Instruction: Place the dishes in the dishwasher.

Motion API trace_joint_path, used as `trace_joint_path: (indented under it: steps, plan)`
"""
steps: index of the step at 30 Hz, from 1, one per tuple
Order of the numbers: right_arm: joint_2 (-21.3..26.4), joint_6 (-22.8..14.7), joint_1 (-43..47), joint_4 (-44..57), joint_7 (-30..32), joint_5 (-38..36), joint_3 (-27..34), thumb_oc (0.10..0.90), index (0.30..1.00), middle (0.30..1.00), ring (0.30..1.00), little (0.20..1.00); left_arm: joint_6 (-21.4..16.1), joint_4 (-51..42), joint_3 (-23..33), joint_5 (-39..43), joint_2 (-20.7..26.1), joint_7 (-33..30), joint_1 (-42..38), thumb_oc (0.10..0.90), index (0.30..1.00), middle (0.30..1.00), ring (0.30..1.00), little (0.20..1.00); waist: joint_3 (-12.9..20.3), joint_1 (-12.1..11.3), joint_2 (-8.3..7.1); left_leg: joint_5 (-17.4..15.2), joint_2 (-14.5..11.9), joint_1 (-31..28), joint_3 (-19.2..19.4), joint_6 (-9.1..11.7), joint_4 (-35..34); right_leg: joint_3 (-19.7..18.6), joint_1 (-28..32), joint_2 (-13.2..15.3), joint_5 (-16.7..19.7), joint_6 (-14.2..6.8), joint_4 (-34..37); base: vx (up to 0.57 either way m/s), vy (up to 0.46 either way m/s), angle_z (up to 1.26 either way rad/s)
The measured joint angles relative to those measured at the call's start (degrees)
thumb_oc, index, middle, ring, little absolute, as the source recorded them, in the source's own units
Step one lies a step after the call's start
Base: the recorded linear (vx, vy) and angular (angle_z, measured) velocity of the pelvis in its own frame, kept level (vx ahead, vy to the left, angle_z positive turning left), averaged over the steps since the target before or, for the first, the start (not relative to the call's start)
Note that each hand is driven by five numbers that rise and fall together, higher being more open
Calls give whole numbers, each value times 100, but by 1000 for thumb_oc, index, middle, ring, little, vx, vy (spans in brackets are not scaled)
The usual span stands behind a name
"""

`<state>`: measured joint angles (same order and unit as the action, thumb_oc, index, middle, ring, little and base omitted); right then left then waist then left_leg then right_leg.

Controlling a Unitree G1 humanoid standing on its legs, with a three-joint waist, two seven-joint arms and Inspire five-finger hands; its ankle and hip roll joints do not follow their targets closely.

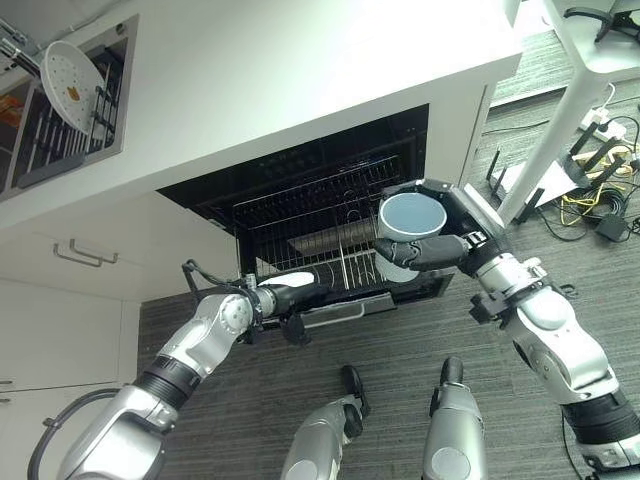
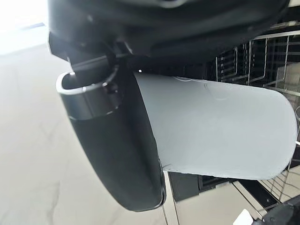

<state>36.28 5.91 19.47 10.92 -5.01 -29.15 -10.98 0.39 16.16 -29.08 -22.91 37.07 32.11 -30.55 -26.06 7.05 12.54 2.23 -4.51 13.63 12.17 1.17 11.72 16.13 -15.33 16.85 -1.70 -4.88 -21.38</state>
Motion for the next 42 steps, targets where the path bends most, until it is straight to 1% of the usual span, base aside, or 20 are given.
trace_joint_path:
  steps: [3,5,10,12,15,17,18,20,23,24,26,28,30,31,33,37,39,42]
  plan:
    - [-5,44,264,-209,-6,220,-210,400,300,300,300,300,0,-59,-59,0,0,10,-31,800,900,900,900,900,0,-95,0,17,0,-9,-16,-7,2,14,30,4,0,0,-15,28,26,6]
    - [-6,179,484,-504,4,220,-384,400,300,300,300,300,-11,-132,-114,2,-3,54,-38,800,900,900,900,900,0,-143,0,21,22,-64,-137,-7,-2,87,165,16,-16,-7,-12,-3,25,24]
    - [-25,205,797,-650,46,223,-522,400,300,300,300,300,-95,-229,-282,3,-5,127,-218,800,900,900,900,900,0,-261,0,75,66,26,-322,23,1,182,208,41,-36,-20,-19,-8,40,21]
    - [-49,208,877,-718,84,239,-525,400,300,300,300,300,-134,-296,-282,2,-5,160,-216,800,900,900,900,900,0,-306,0,105,86,35,-345,-5,-1,198,217,58,-36,-20,-23,15,49,12]
    - [-72,218,894,-767,196,441,-524,400,300,300,300,300,-182,-374,-288,3,-5,251,-218,800,900,900,900,900,0,-349,0,114,135,18,-393,-19,2,240,273,103,-49,-41,-23,38,59,11]
    - [-158,215,1013,-1110,229,478,-529,400,300,300,300,300,-181,-454,-293,-1,-5,305,-221,800,900,900,900,900,1,-348,1,114,177,11,-454,-22,5,317,343,146,-55,-51,-21,45,74,20]
    - [-218,220,1063,-1385,312,636,-527,400,300,300,300,300,-193,-520,-296,2,-5,335,-245,800,900,900,900,900,1,-407,2,118,195,2,-483,-28,9,349,374,164,-57,-55,-21,48,69,19]
    - [-225,222,1111,-1717,343,668,-527,400,300,300,300,300,-214,-605,-299,3,-7,364,-276,800,900,900,900,900,3,-443,4,144,250,11,-561,-64,4,417,413,214,-75,-81,-33,37,61,22]
    - [-217,231,1226,-2063,378,669,-526,400,300,300,300,300,-218,-693,-303,3,-6,457,-336,800,900,900,900,900,3,-484,4,152,304,13,-621,-74,6,488,474,264,-78,-88,-24,11,46,15]
    - [-206,245,1299,-2147,413,677,-520,400,300,300,300,300,-223,-729,-317,3,-5,509,-393,800,900,900,900,900,4,-541,5,156,320,13,-625,-79,3,488,475,279,-82,-101,-21,-16,52,8]
    - [-218,244,1431,-2292,421,682,-524,400,300,300,300,300,-246,-753,-332,10,-1,550,-429,800,900,900,900,900,5,-579,9,164,350,21,-644,-88,-3,492,481,299,-89,-115,-20,-35,49,6]
    - [-217,242,1735,-2667,415,687,-528,400,300,300,300,300,-333,-765,-363,10,7,565,-503,800,900,900,900,900,-9,-597,64,177,375,39,-664,-105,-5,503,480,321,-86,-122,-12,-76,19,9]
    - [-192,235,1989,-3027,464,687,-520,400,300,300,300,300,-420,-780,-454,13,13,566,-631,800,900,900,900,900,-6,-622,174,190,404,88,-706,-117,-5,504,470,328,-91,-124,12,-84,31,13]
    - [-211,219,2107,-3263,481,683,-522,400,300,300,300,300,-452,-784,-506,15,29,586,-717,800,900,900,900,900,18,-646,209,203,416,140,-723,-114,-4,515,425,332,-94,-129,19,-53,46,8]
    - [-220,138,2288,-3864,480,649,-520,400,300,300,300,300,-466,-785,-634,21,35,649,-920,800,900,900,900,900,24,-730,217,248,429,181,-754,-125,-16,536,381,340,-93,-142,19,-57,57,7]
    - [-223,51,2408,-4925,484,649,-511,400,300,300,300,300,-514,-841,-688,94,54,656,-1005,800,900,900,900,900,23,-760,218,259,484,282,-792,-134,-35,605,354,378,-110,-167,82,-75,54,10]
    - [-223,-40,2434,-5178,470,649,-508,400,300,300,300,300,-560,-839,-800,241,180,653,-1128,800,900,900,900,900,23,-770,218,278,495,329,-793,-142,-87,609,316,369,-94,-190,153,-98,29,2]
    - [-264,-153,2460,-5229,478,658,-451,400,300,300,300,300,-565,-817,-964,232,278,657,-1324,800,900,900,900,900,22,-785,217,295,529,373,-794,-136,-140,608,253,368,-75,-263,166,-69,5,1]
